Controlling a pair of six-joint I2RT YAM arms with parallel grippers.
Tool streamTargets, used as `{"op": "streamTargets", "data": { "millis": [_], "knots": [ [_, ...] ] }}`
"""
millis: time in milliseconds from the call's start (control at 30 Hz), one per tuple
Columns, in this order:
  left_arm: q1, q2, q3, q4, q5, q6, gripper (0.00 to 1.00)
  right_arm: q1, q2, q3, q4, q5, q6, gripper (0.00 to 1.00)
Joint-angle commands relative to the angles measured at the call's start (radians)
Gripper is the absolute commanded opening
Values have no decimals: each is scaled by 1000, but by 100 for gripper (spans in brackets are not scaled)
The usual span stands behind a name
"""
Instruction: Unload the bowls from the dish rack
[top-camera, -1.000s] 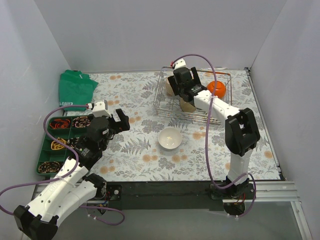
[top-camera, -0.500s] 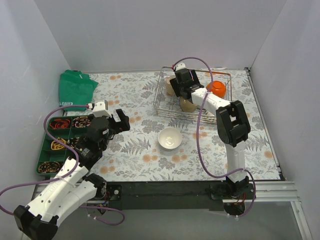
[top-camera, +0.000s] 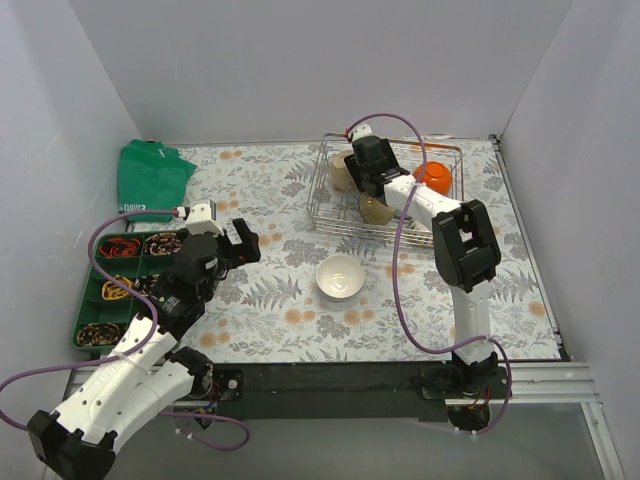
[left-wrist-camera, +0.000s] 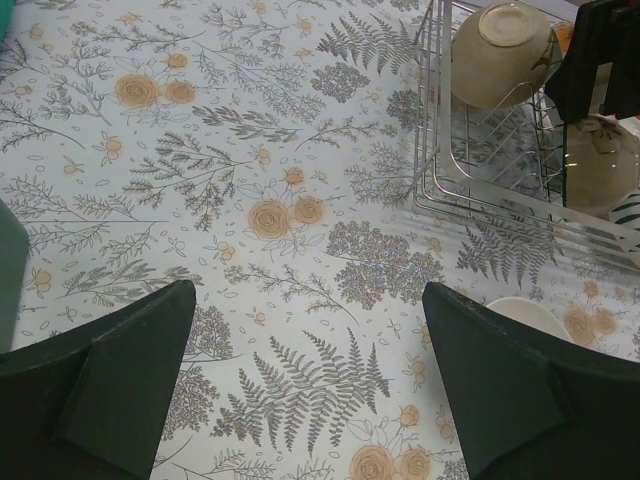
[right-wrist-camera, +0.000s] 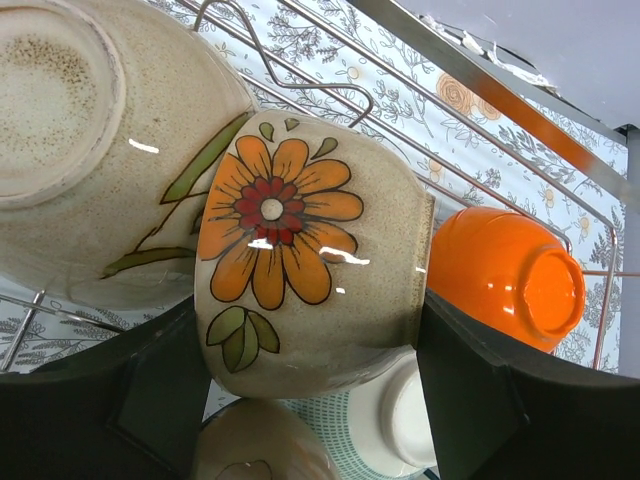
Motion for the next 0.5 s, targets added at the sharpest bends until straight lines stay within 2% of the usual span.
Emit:
{"op": "streamTargets", "data": {
  "millis": [0, 33, 67, 467],
  "knots": [
    [5, -15, -10, -9, 5, 4, 98, 1, -96, -1, 79, 2, -20, 15],
    [5, -13, -9, -10, 5, 4, 98, 1, -103, -5, 79, 5, -23, 5],
    [5, -15, -10, -9, 5, 4, 98, 1, -117, -5, 81, 10, -28, 1],
    [7, -12, -12, -9, 17, 6, 98, 1, -295, -66, 111, -24, -5, 1]
  ]
}}
